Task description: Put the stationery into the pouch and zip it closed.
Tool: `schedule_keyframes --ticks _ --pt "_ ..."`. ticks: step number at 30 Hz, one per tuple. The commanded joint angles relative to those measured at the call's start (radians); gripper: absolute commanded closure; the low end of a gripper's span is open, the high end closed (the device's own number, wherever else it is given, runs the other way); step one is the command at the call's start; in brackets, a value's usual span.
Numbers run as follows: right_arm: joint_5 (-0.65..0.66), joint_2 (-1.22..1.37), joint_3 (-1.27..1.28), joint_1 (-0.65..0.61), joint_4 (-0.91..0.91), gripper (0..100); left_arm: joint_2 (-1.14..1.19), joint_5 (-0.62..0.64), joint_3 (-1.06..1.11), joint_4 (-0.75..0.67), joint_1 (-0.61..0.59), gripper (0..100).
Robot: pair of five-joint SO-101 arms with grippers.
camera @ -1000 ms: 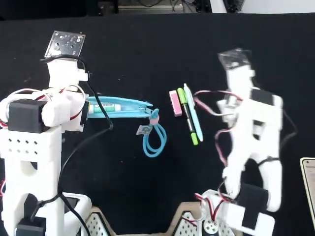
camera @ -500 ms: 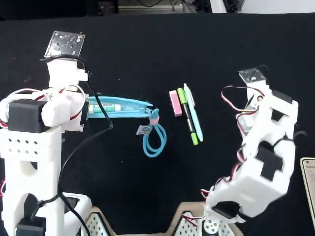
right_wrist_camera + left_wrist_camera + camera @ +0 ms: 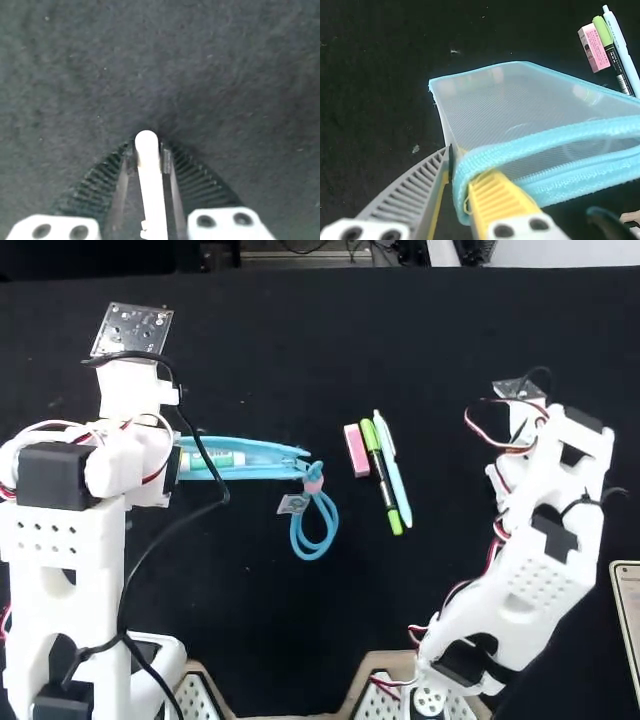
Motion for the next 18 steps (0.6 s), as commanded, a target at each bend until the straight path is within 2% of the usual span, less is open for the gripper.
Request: schedule_keyframes --ticks 1,3,6,18 --pt "0.008 0.031 -0.054 0.015 -0.002 90.0 0.002 -0.002 -0.008 0.006 -0.004 97" --pt "0.012 0.039 -0.054 0.017 -0.003 91.3 0.002 -0.002 -0.008 0.006 -0.004 97" --pt "0.008 0.028 -0.056 0.023 0.005 99.2 0.002 -0.002 -0.007 0.006 -0.004 97" --pt "0.015 -0.46 -0.047 0.04 0.334 98.8 0.002 -0.002 -0.005 0.006 -0.004 97"
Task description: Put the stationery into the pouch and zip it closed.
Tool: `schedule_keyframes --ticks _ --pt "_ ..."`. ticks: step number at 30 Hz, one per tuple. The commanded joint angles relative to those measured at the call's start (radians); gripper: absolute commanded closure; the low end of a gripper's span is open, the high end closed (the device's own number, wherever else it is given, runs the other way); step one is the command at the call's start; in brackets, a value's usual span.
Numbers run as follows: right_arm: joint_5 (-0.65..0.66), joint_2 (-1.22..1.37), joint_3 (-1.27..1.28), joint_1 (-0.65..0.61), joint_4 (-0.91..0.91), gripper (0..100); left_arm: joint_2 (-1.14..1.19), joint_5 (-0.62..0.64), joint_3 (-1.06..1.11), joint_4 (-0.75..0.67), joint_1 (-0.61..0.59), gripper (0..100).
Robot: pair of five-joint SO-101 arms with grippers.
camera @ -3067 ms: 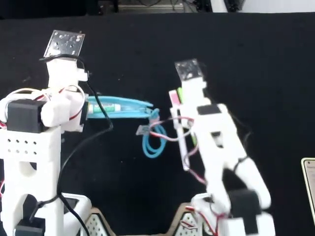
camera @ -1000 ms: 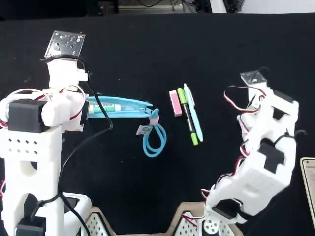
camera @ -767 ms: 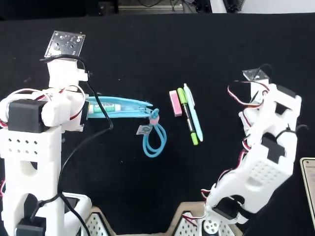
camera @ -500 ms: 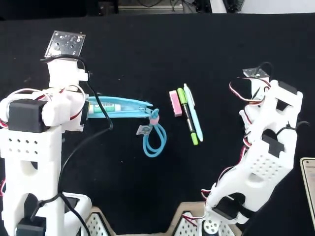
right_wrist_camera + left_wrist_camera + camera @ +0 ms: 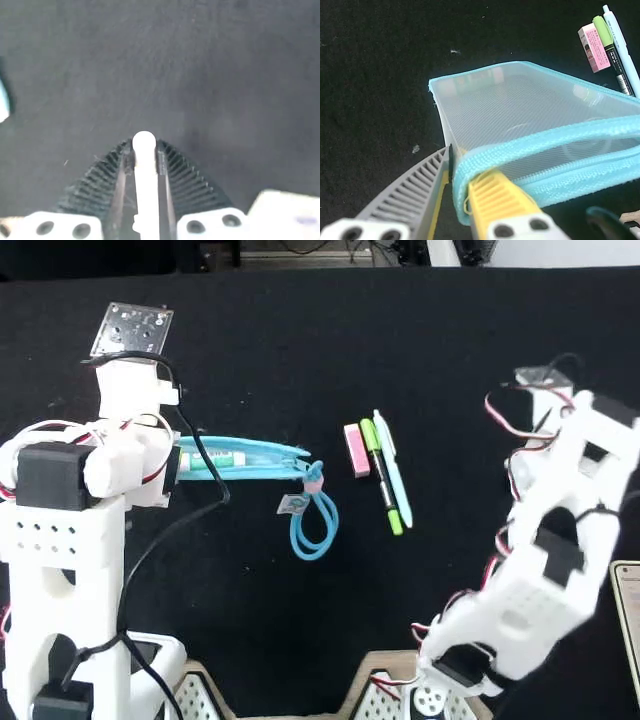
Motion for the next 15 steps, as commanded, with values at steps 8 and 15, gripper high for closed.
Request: schedule_keyframes --ticks 8,15 --pt "0.012 -0.582 0.038 -0.018 0.186 98.8 0.002 -0.002 -0.004 0.006 -0.004 97" --pt "-0.025 -1.044 0.289 -0.218 0.178 98.8 0.002 -0.002 -0.002 0.006 -0.004 97"
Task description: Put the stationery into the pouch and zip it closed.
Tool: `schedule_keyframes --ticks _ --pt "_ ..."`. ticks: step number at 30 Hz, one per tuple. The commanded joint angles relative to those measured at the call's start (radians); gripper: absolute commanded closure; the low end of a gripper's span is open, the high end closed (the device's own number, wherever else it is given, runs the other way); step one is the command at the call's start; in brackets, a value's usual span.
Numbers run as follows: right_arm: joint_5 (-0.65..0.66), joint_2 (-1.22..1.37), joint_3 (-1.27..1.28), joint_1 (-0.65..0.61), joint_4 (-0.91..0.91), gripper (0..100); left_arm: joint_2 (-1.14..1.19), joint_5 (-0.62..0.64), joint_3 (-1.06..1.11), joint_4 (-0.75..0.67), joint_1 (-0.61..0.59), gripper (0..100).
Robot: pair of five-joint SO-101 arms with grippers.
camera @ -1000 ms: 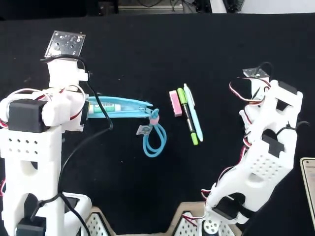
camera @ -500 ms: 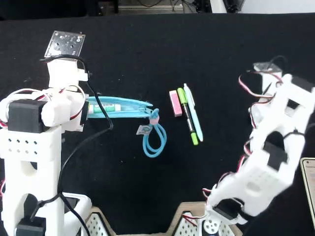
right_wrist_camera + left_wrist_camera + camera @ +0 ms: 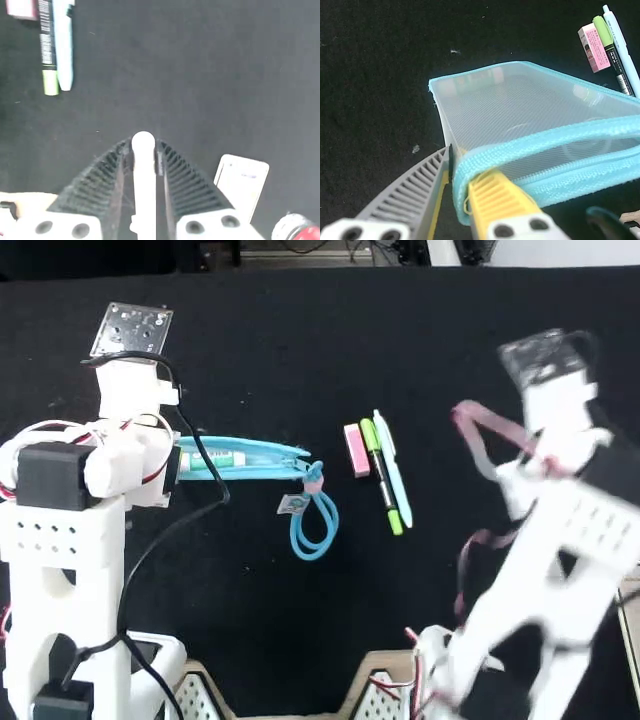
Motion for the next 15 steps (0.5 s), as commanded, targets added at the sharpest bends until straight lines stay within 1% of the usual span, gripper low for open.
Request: schedule_keyframes --ticks 1,5,8,12,15 --pt "-0.049 -0.292 0.081 -0.124 -0.002 98.8 0.002 -0.002 -0.002 0.006 -0.004 97" --pt "-0.149 -0.529 0.104 -0.293 -0.006 98.7 0.002 -0.002 -0.002 0.006 -0.004 97" --pt "-0.282 -0.671 0.101 -0.448 -0.052 98.7 0.002 -0.002 -0.002 0.006 -0.004 97" --pt "-0.496 -0.812 0.124 -0.678 -0.206 98.4 0.002 -0.002 -0.002 0.006 -0.004 97" --pt "-0.591 -0.9 0.211 -0.868 -0.356 98.4 0.002 -0.002 -0.002 0.006 -0.004 97"
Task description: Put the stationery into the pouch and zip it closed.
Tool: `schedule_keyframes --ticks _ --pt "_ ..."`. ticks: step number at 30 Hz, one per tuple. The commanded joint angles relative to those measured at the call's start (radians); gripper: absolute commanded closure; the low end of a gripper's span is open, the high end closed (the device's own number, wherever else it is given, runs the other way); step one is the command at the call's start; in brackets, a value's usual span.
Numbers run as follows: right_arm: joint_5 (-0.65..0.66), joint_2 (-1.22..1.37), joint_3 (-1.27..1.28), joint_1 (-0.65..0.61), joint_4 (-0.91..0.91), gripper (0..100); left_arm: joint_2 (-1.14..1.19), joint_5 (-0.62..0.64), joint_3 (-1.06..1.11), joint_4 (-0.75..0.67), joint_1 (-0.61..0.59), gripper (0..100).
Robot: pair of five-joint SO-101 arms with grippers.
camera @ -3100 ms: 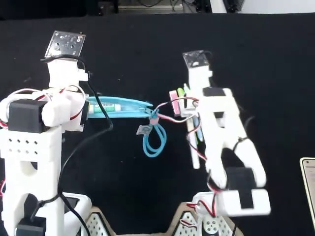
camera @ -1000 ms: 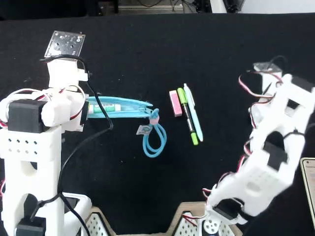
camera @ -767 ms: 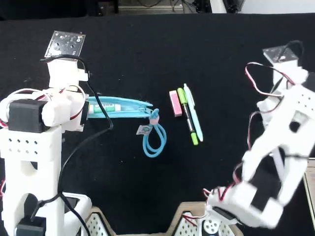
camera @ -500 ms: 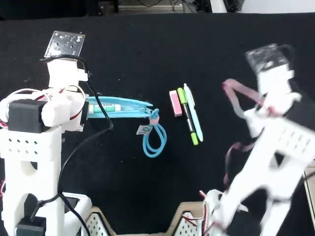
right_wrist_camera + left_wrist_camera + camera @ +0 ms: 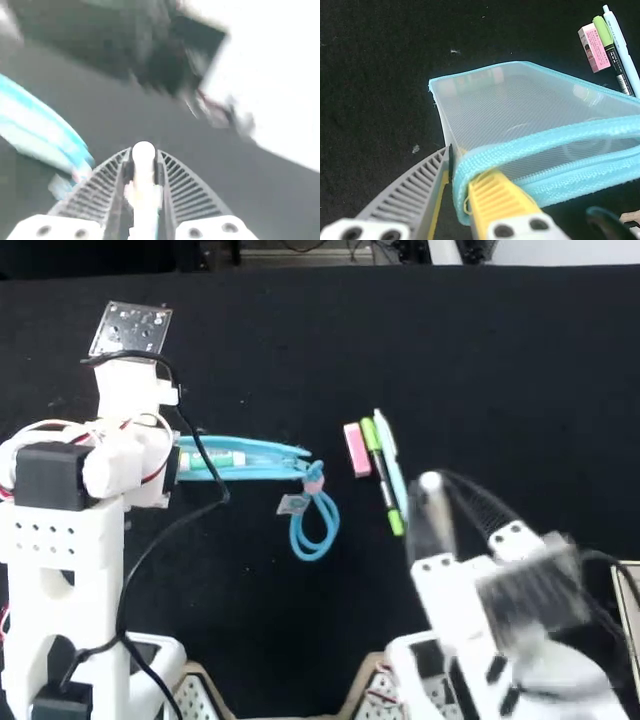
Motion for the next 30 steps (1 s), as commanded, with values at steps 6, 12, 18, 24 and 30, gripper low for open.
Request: schedule_keyframes --ticks 6,12,18,24,30 --pt "-0.114 -0.173 0.231 -0.396 -0.433 98.6 0.002 -0.002 -0.002 0.006 -0.004 97" --pt "-0.112 -0.191 0.334 -0.509 -0.709 98.6 0.002 0.0 -0.002 0.006 -0.004 97" --pt "-0.117 -0.191 0.47 -0.512 -0.957 98.7 0.002 0.0 -0.002 0.006 -0.004 97" --pt "-0.114 -0.191 0.653 -0.511 -1.168 98.7 0.002 0.0 -0.002 0.006 -0.004 97" --pt "-0.11 -0.191 0.812 -0.511 -1.28 98.7 0.002 0.0 -0.002 0.006 -0.004 97"
